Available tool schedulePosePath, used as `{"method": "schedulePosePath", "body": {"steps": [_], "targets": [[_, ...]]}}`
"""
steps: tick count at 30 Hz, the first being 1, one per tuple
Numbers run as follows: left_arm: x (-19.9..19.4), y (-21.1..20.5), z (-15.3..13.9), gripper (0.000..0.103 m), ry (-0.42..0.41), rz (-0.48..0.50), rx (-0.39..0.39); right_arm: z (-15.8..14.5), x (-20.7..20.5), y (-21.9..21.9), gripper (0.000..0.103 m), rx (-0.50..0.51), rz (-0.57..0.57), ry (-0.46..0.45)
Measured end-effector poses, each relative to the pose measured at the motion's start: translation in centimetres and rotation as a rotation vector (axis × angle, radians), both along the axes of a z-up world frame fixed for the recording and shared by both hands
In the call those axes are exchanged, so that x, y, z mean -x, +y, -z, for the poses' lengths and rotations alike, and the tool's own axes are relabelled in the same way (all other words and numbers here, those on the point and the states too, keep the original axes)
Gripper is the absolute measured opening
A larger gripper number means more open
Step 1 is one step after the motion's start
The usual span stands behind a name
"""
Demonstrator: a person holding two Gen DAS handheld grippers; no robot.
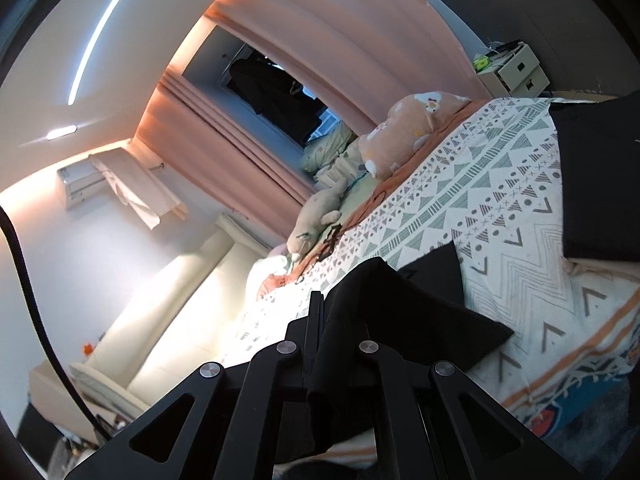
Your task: Fold large clothes
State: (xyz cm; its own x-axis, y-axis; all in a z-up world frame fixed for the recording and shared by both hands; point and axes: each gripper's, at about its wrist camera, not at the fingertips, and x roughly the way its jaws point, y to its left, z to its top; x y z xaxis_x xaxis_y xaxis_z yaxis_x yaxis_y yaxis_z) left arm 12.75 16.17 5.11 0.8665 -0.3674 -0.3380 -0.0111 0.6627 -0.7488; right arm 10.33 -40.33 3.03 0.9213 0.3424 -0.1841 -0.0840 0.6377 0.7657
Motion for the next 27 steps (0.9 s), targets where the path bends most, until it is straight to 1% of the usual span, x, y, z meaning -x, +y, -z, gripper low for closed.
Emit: {"method": "schedulePosePath", "body": {"steps": [6, 10, 12, 18, 23, 27], "targets": [[-7.5, -0.2, -2.7, 0.004, 0.013, -0.005, -0.032, -1.9, -6.4, -0.3, 0.004, -0.012, 0.058, 0.014], [-12.4, -0.7, -3.5, 0.004, 0.022, 0.0, -0.061, -2.5, -10.4, -0.6, 0.004, 0.016, 0.084, 0.038], [-14.3, -0.9, -3.3, 0.004, 0.03, -0.001, -0.072, -2.5, -12.1, -0.6, 0.004, 0.027, 0.09, 0.052], [-20.4, -1.6, -1.1, 0.004, 0.084, 0.007, -0.093, -1.0, -17.6, -1.2, 0.004, 0.053, 0.085, 0.111], [-24.9, -2.2, 1.5, 0.004, 0.14, 0.01, -0.113, 1.6, -21.5, -1.4, 0.004, 0.074, 0.08, 0.174], [-28.1, -2.6, 4.0, 0.004, 0.191, 0.012, -0.129, 4.2, -24.4, -1.7, 0.004, 0.081, 0.076, 0.226]]}}
